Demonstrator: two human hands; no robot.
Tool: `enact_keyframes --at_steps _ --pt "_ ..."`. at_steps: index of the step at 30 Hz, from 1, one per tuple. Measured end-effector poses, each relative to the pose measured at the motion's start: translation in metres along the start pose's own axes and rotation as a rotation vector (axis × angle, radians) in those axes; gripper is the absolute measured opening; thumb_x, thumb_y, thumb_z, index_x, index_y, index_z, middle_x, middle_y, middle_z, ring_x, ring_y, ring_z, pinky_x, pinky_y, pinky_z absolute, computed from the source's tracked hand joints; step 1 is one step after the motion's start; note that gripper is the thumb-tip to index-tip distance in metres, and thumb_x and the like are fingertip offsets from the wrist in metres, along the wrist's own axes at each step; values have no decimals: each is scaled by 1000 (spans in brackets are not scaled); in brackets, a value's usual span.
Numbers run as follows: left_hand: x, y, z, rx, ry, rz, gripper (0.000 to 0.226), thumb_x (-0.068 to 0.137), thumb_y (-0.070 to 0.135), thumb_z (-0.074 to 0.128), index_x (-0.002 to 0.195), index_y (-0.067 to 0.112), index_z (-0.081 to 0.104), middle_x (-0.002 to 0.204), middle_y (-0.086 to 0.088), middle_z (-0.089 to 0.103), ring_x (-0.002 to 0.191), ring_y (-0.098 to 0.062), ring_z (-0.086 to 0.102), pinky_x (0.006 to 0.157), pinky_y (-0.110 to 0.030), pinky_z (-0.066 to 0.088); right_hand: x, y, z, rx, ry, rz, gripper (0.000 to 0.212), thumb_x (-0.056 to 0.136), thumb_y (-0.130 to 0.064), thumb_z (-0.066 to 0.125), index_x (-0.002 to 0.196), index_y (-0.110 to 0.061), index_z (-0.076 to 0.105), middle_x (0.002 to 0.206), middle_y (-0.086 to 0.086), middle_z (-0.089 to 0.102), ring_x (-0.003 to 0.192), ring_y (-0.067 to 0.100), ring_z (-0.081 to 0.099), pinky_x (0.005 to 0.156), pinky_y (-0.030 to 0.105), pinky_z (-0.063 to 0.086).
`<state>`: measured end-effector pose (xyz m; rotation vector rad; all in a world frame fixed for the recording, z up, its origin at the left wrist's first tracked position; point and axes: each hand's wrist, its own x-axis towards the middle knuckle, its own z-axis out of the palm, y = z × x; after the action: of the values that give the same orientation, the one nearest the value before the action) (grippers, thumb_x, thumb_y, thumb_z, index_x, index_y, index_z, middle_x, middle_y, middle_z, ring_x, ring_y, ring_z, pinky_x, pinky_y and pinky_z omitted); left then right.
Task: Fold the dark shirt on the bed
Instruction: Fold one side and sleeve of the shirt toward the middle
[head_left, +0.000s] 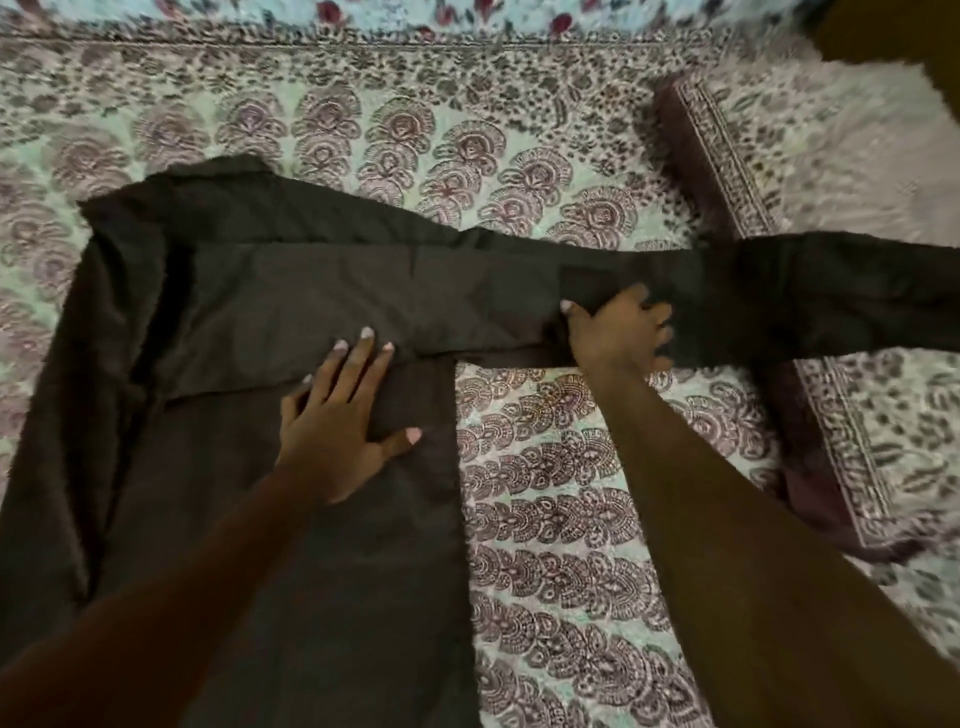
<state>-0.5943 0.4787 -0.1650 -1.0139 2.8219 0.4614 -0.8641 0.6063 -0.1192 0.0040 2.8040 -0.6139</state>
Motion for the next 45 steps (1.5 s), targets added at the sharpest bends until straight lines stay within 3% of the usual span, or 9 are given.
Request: enact_keyframes --at_steps 6,12,16,21,24,28,32,41,45 --pt "4 -1 1 -5 -24 -10 106 72 93 25 164 45 3 172 23 -12 161 -12 0 117 -51 24 6 4 -5 329 15 38 39 88 -25 83 121 -11 66 128 12 67 127 33 59 111 51 43" --pt "10 -1 -16 -167 -147 -37 94 85 69 65 162 45 17 172 24 -5 160 -9 -2 121 -48 16 -65 13 -18 695 -177 -422 20 90 -7 78 88 -15 60 95 6 64 89 9 62 84 25 52" --pt "13 -9 -47 -829 -55 -224 57 103 52 49 148 18 55 156 -3 51 144 -23 47 121 -39 34 -146 6 -27 827 -439 -547 16 94 0 73 97 5 58 91 3 67 90 7 65 84 26 55" --pt "-48 -33 -106 -1768 -69 -466 45 111 48 36 113 15 67 102 2 79 98 -14 75 84 -33 61 -236 -6 -12 839 -697 -631 14 90 1 77 101 5 68 92 16 73 90 16 68 81 37 56" --pt "-84 -69 -119 -1542 53 -478 13 103 15 63 115 11 65 105 -3 73 88 -8 75 81 -28 60 -286 -15 1 779 -803 -719 14 88 4 78 84 -6 68 78 -2 68 80 5 63 71 22 51" --pt "-128 -119 -120 -1226 155 -413 57 79 -27 60 117 15 69 113 -9 77 102 -18 75 90 -34 62 -326 -17 12 598 -939 -740 23 85 -2 83 84 -21 71 82 -18 72 83 -3 67 73 17 53" --pt "-184 -153 -122 -1064 200 -389 57 75 -30 56 109 12 76 103 -2 78 93 1 73 95 -26 60 -367 -17 18 406 -996 -733 19 83 -26 87 96 -18 76 99 -5 77 98 13 74 87 44 61" --pt "-259 -194 -88 -1042 116 -408 56 86 -22 59 123 18 72 86 -1 78 105 -19 74 83 -13 57 -445 0 37 86 -1086 -857 40 85 -8 79 67 -40 62 70 -19 67 70 0 67 61 13 44" --pt "-274 -194 -69 -1022 59 -416 61 85 -23 54 128 19 69 118 -4 76 114 -15 72 103 -36 57 -459 13 52 -49 -1132 -953 13 82 -9 76 75 -18 69 75 -7 71 73 5 67 62 29 51"
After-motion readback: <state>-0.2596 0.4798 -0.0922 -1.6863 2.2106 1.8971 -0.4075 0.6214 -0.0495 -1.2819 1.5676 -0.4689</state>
